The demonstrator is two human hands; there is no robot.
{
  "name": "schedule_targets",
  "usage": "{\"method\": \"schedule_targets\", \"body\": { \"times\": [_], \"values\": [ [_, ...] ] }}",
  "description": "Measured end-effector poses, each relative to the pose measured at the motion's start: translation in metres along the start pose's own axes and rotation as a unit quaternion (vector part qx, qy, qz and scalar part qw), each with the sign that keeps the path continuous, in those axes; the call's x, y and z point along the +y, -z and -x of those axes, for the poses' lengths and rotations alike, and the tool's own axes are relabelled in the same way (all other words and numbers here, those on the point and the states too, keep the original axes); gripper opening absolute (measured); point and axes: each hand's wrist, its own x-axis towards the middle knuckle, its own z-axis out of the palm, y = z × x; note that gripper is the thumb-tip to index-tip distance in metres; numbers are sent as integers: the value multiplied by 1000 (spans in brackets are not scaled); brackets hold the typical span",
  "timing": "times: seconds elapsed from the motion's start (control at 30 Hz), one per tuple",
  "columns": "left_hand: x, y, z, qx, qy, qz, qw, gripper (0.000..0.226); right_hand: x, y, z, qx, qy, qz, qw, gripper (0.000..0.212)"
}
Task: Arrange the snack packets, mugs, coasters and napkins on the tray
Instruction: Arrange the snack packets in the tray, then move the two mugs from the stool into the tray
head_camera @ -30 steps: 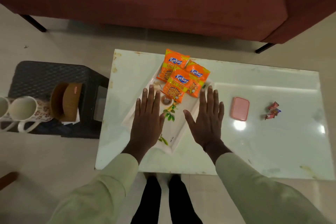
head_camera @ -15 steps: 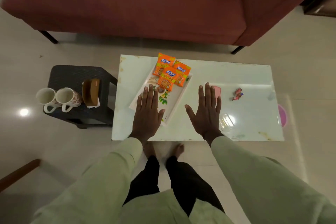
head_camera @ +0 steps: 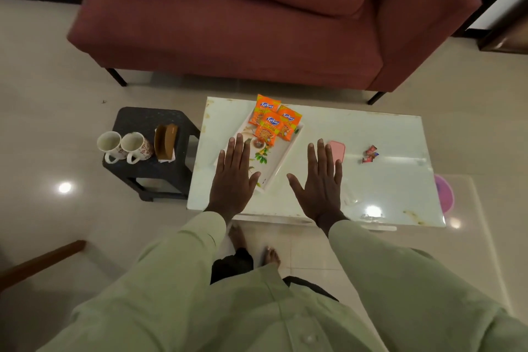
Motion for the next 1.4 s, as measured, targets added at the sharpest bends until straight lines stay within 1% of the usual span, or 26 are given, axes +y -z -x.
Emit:
{"method": "schedule_targets", "body": {
  "times": [0.17,0.3,0.4,0.57,0.73,0.83,0.97,1.03,1.1,1.2,1.23,1.3,1.33,1.37,1.4],
  "values": [
    [-8,7,28,16,20,2,1000,78,-11,1,20,-14,32,-16,999,84],
    [-38,13,45,22,32,-21,999,79,-28,-2,23,-10,58,-20,998,85],
    [-64,21,56,26,52,-13,998,78,-51,-5,23,-9,68,-25,997,85],
    [-117,35,69,14,49,-16,999,77,-108,-22,18,-4,80,-28,996,86],
    [-194,54,81,15,12,-11,1000,77,-192,-46,17,-6,52,-36,998,82],
    [-245,63,79,18,14,-16,1000,77,-244,-65,16,-1,43,-46,998,83],
    [-296,73,89,16,27,-11,999,78,-298,-80,16,-20,41,-56,997,85],
    [-304,73,93,16,28,0,999,78,-307,-83,18,-28,47,-46,997,84],
    [-347,81,80,13,37,4,999,79,-347,-91,1,-38,45,-52,997,84],
    [-363,82,73,14,53,10,998,79,-364,-91,-7,-77,40,-78,993,87],
    [-367,82,69,9,67,15,998,77,-369,-93,-13,-98,25,-101,990,88],
    [-376,82,59,-4,122,78,990,65,-380,-100,-29,-148,-27,-180,972,87],
    [-381,81,54,-16,159,129,979,54,-385,-102,-36,-176,-60,-233,955,85],
    [-386,81,47,-34,196,192,961,42,-392,-104,-46,-206,-96,-296,928,83],
    [-390,83,38,-64,239,268,931,34,-399,-108,-57,-228,-136,-362,894,77]
  ]
}}
